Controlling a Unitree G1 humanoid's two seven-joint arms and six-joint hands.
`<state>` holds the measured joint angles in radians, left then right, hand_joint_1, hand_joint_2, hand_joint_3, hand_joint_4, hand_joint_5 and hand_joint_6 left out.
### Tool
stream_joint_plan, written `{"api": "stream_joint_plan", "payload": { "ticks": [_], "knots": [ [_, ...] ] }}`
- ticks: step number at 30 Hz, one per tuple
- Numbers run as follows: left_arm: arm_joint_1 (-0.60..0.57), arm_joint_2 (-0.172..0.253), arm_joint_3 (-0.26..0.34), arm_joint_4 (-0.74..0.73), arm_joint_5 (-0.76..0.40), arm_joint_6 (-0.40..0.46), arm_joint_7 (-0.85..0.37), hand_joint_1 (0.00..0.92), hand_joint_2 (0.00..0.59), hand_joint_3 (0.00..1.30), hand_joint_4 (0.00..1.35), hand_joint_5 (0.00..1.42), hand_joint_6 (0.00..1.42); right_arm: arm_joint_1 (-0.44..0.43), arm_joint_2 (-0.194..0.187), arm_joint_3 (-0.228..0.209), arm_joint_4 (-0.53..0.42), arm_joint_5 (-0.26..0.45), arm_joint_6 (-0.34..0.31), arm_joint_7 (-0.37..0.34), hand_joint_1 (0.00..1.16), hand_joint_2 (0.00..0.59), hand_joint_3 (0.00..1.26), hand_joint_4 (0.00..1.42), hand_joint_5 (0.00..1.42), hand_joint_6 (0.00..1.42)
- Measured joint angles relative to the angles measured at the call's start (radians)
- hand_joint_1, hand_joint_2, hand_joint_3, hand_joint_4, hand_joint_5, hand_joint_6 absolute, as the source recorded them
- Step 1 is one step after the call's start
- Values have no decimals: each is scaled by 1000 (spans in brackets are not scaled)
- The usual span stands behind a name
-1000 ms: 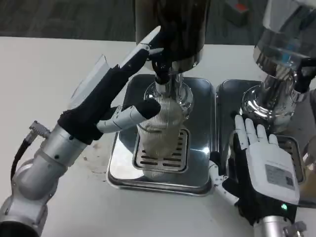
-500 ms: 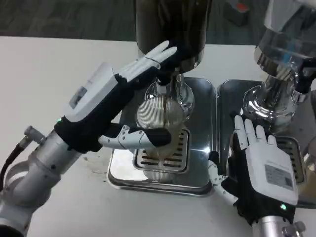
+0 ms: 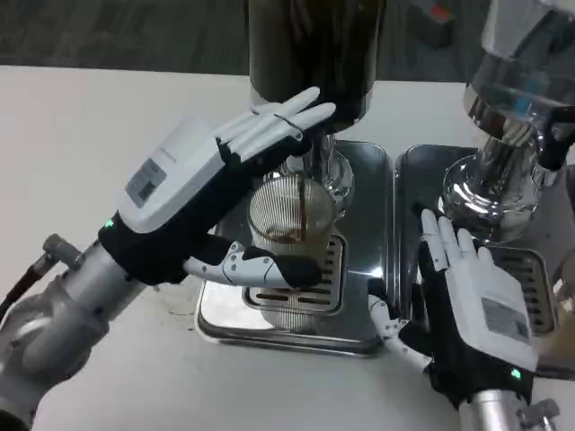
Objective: Grasp the cup under the faucet to collect the drink, then remove the cup.
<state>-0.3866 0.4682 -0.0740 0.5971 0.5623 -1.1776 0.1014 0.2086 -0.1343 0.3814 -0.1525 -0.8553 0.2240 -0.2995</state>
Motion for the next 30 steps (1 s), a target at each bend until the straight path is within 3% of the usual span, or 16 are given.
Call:
{"api": "stream_joint_plan", "payload": {
  "ticks": [5, 10, 16, 30],
  "knots": [
    [3, 8, -21, 0, 4, 0, 30, 0, 113, 165, 79, 254, 199, -40, -5, -61, 28, 236, -125, 95, 572, 325, 0, 0, 0, 0],
    [3, 24, -30, -1, 6, 0, 46, 0, 115, 170, 79, 254, 199, -80, -1, -107, 76, 387, -175, 165, 597, 293, 0, 0, 0, 0],
    [5, 34, -35, -2, 8, 0, 56, 0, 121, 184, 79, 263, 199, -123, -1, -126, 118, 453, -187, 214, 606, 287, 0, 0, 0, 0],
    [7, 41, -36, -3, 9, 0, 70, 0, 136, 196, 81, 265, 185, -240, 12, -125, 229, 505, -219, 272, 633, 264, 0, 0, 0, 0]
  ]
}}
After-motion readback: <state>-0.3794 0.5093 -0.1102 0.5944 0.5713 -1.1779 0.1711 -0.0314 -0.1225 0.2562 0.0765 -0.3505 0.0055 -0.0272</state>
